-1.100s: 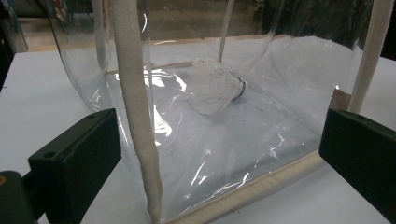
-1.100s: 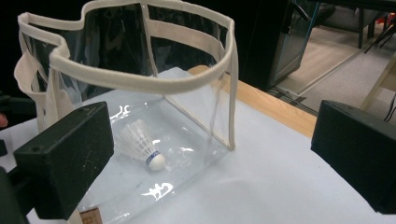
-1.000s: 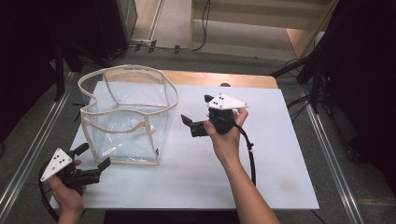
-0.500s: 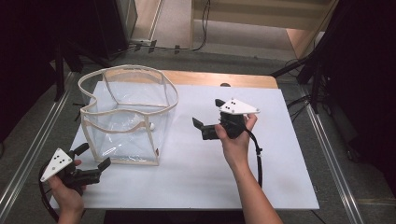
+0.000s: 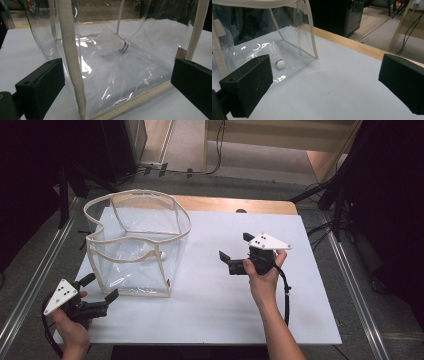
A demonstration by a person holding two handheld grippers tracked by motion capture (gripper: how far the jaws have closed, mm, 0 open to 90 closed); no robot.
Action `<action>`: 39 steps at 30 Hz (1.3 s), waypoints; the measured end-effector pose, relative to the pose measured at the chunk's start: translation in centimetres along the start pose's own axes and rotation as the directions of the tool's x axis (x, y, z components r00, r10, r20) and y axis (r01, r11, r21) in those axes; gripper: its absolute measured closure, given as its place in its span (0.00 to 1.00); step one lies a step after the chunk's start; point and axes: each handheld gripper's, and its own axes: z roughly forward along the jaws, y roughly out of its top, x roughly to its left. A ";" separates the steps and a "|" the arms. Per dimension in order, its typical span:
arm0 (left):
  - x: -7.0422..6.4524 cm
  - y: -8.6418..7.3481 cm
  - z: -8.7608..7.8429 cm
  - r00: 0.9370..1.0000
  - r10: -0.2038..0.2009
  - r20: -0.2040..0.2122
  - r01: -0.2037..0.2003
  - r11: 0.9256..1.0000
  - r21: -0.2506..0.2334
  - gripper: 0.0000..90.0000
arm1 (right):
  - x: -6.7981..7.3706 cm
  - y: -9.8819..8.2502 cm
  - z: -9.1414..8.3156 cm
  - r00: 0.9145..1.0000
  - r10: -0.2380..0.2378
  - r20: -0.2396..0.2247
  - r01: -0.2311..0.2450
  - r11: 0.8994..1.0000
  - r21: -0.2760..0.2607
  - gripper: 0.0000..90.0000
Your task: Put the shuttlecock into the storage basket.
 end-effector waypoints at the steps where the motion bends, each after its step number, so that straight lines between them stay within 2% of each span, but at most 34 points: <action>1: 0.0 0.0 0.0 1.000 0.000 0.000 0.000 1.000 0.000 0.00 | -0.1 -0.2 -0.2 1.000 0.002 0.006 -0.002 1.000 0.005 0.00; 23: 0.0 0.0 0.0 1.000 0.000 -0.002 0.000 1.000 0.000 0.00 | -3.0 -4.2 -3.4 0.996 0.044 0.080 -0.046 0.999 0.020 0.00; 39: -0.1 0.0 0.0 1.000 0.008 -0.003 -0.008 1.000 0.000 0.00 | -5.1 -7.6 -5.8 0.987 0.095 0.129 -0.098 0.995 0.023 0.00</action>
